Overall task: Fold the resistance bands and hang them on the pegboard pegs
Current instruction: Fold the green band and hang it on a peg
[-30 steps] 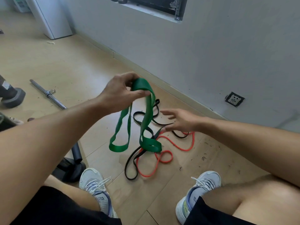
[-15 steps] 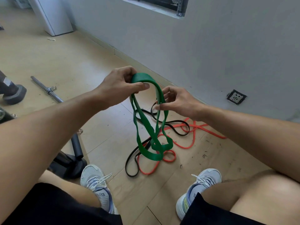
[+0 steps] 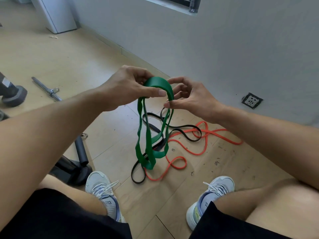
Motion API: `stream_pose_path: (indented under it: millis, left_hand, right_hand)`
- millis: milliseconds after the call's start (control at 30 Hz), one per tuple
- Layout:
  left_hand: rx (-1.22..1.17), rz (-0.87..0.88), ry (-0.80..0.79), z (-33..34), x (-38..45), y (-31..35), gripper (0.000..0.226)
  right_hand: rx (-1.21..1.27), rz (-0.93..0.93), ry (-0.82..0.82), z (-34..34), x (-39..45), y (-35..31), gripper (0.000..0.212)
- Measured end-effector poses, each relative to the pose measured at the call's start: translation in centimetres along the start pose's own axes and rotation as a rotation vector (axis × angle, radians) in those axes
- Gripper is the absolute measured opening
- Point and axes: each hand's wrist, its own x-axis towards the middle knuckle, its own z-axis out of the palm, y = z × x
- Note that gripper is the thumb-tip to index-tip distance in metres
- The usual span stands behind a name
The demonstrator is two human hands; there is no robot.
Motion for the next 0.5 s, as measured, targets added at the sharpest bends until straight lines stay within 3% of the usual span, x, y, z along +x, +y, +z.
stream_pose_path:
  millis: [133,367,500]
  left_hand:
    - [-0.038,0.05,0.013,0.3,-0.4,1.1,0.047]
    - [0.186,0.114,0.027,0.8,-0.3,2.3,0.045]
    - [0.341,0.105,0.015,0.6,-0.2,2.2,0.054]
  right_hand:
    - [-0.015,0.003,-0.051,0.6,-0.1,-0.4,0.031]
    - [-0.062,0.089,-0.17,2.6,-0.6,0.6,0.043]
    - [-0.201,0.096,-0.206,2.7,-0.8,0.7,0.025]
